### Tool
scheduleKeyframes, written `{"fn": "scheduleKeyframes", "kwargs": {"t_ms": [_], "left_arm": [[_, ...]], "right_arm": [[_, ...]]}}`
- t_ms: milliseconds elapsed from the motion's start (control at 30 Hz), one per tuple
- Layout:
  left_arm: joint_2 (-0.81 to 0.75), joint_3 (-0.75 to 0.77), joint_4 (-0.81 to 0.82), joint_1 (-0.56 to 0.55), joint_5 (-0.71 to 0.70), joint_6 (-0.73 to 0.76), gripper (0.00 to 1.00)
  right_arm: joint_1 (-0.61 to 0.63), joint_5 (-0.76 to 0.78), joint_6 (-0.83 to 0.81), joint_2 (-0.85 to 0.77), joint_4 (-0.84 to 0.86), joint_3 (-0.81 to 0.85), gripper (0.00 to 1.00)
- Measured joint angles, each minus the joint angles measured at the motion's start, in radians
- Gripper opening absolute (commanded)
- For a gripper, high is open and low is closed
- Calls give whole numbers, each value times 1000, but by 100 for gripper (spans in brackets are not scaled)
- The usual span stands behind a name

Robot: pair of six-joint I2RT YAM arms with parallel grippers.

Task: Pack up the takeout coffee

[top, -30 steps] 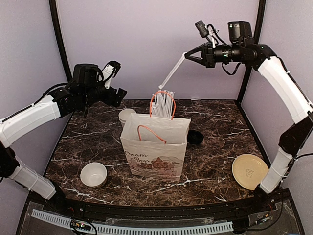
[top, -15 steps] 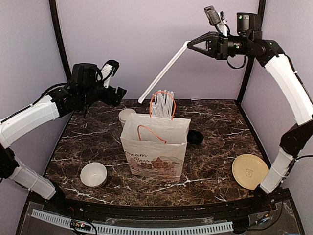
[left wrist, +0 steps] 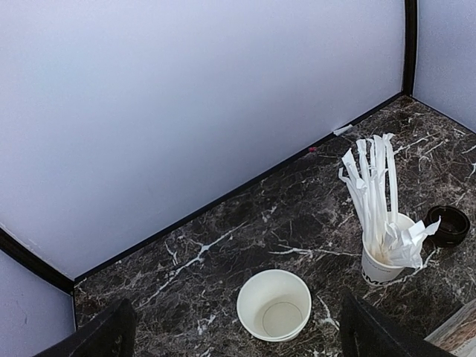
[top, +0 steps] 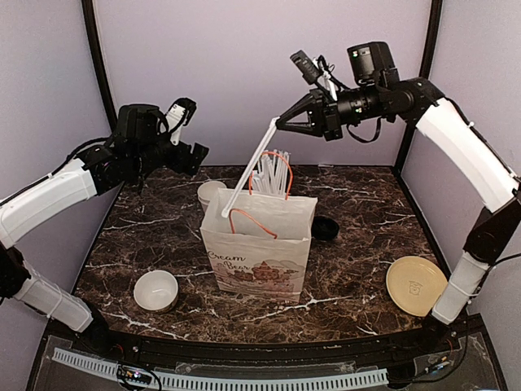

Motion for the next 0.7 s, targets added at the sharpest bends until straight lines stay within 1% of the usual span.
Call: {"fn": "scheduleKeyframes", "kwargs": {"t_ms": [167, 200, 300, 367, 400, 433, 533, 600, 700], "left_arm": [[-8, 0, 0, 0, -3, 0, 98], [-11, 0, -1, 0, -4, 0, 98], [-20, 0, -3, 0, -6, 0, 98], [-28, 0, -3, 0, -6, 0, 98], [-32, 0, -3, 0, -7, 0, 98], [-36, 0, -3, 0, -7, 0, 98], [-53, -7, -1, 0, -11, 1, 98], [-63, -14, 0, 0, -13, 3, 98], [-72, -26, 2, 0, -15, 7, 99]], "right_arm": [[55, 51, -39, 3, -30, -97, 0], [64, 54, -44, 3, -31, -112, 2], [85, 61, -62, 4, -36, -141, 19], [97, 65, -91, 4, -48, -154, 37], [99, 66, -107, 4, -58, -161, 43], [101, 68, -125, 3, -72, -166, 47], [102, 77, -219, 3, -143, -175, 53], [95, 80, -273, -3, -195, -176, 55], [60, 79, -317, -39, -229, -192, 55]]}}
